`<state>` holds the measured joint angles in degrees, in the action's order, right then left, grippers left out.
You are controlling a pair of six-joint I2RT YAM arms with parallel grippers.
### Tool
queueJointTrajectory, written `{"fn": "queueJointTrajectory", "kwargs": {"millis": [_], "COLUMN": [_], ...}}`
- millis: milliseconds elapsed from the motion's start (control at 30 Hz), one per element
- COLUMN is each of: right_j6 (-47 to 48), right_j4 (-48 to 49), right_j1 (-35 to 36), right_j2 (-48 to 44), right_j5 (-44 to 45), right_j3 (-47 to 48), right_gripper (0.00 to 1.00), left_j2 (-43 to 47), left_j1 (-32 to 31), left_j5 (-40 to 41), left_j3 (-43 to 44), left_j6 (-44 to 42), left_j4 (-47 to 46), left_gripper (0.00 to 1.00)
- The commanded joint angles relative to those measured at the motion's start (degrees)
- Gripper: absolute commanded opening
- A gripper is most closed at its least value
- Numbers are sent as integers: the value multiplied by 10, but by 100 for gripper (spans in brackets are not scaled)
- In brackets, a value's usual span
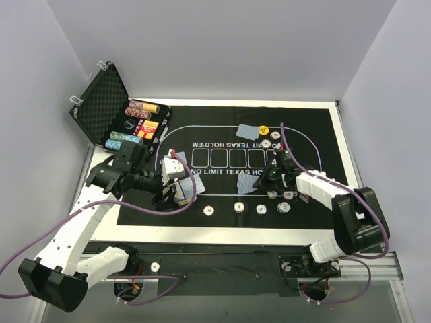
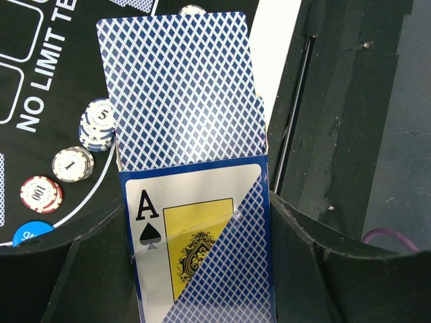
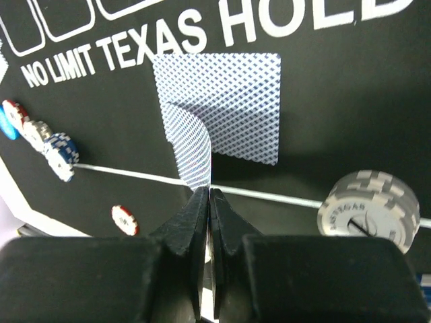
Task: Distribute texas hold em gaming equipment
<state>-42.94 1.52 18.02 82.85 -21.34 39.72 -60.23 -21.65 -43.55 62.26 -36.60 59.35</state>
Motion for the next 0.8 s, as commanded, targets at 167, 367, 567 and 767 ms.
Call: {"fn": "queueJointTrajectory", "kwargs": {"millis": [167, 367, 567, 767], "right_j6": [46, 60, 70, 36], "right_j4": [-13, -72, -124, -130], "right_j1": [-4, -3, 5, 52], "right_j2": [26, -2, -29, -129], "right_j5": [58, 75, 95, 90], "right_j3": [47, 69, 89, 102], "right_gripper": [5, 31, 45, 51], "left_j2": [8, 10, 10, 12], "left_j1": [-2, -2, -2, -2], "left_j5": [-22, -22, -24, -22], "left_j3": [8, 6, 6, 7], "left_j6": [2, -1, 0, 0], "left_j4": [-20, -19, -18, -16], "left_gripper": [0, 0, 0, 0]}}
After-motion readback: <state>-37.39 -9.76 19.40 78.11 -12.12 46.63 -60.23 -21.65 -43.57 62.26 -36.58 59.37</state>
